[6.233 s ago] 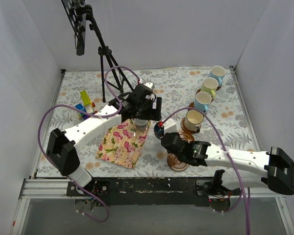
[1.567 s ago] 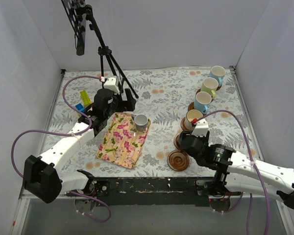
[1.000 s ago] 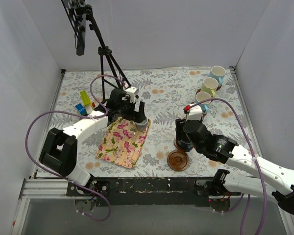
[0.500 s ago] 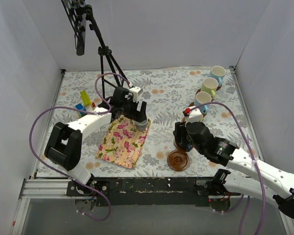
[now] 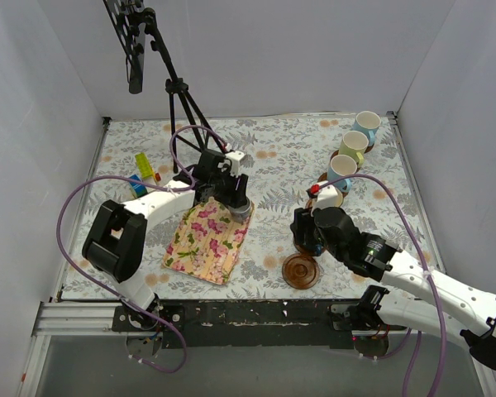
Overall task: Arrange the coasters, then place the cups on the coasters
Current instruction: Pick up the cup from the tray.
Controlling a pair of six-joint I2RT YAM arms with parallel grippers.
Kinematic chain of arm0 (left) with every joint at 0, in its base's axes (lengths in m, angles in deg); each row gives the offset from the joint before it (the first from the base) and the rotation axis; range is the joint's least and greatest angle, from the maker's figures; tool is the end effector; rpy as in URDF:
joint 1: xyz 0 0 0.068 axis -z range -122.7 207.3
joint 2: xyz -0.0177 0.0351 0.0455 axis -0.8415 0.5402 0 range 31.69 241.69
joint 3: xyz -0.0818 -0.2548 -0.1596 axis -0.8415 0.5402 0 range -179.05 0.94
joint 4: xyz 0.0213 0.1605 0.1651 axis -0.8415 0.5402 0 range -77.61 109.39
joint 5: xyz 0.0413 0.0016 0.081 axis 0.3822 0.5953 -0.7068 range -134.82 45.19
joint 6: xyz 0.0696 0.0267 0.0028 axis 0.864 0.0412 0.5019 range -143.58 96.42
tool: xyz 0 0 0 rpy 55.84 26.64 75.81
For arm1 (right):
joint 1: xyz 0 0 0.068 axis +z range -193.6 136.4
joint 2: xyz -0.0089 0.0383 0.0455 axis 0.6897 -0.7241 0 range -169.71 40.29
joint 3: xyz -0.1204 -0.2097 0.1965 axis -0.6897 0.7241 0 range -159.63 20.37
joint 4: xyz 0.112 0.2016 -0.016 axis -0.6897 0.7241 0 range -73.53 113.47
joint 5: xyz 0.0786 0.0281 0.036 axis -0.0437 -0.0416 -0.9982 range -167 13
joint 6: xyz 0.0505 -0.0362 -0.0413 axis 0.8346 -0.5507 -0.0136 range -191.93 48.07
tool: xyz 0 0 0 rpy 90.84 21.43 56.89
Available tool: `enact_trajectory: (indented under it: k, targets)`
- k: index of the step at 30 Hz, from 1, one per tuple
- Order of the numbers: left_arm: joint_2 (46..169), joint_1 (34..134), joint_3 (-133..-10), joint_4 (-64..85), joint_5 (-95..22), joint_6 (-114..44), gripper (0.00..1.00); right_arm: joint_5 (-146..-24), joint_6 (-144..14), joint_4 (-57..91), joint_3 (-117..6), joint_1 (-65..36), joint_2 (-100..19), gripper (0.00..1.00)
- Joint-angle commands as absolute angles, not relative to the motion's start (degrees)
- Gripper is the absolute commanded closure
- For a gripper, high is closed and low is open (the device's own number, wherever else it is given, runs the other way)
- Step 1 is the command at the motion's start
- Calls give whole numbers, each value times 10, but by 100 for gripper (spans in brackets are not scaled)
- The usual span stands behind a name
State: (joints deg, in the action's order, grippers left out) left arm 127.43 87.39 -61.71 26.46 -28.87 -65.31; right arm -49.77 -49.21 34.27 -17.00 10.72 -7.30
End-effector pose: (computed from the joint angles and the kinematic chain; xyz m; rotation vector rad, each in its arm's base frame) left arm 0.2963 -0.1917 0.2517 -0.1195 2.5546 -0.8772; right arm 0.1103 0.1044 0.2983 -0.2646 2.0038 0.3691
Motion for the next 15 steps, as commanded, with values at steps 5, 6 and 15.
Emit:
enact_trajectory:
  k: [5,6,15]
  targets:
    - [1267,886,-632,266,-314,-649,67,-506,-485,318,-159,102,-66,34]
    - [1266,889,-631,271,-330,-648,72,-507,-485,317,-158,102,-66,34]
    - [1256,911,-644,322,-474,-681,94,-509,-484,313,-164,101,-73,34]
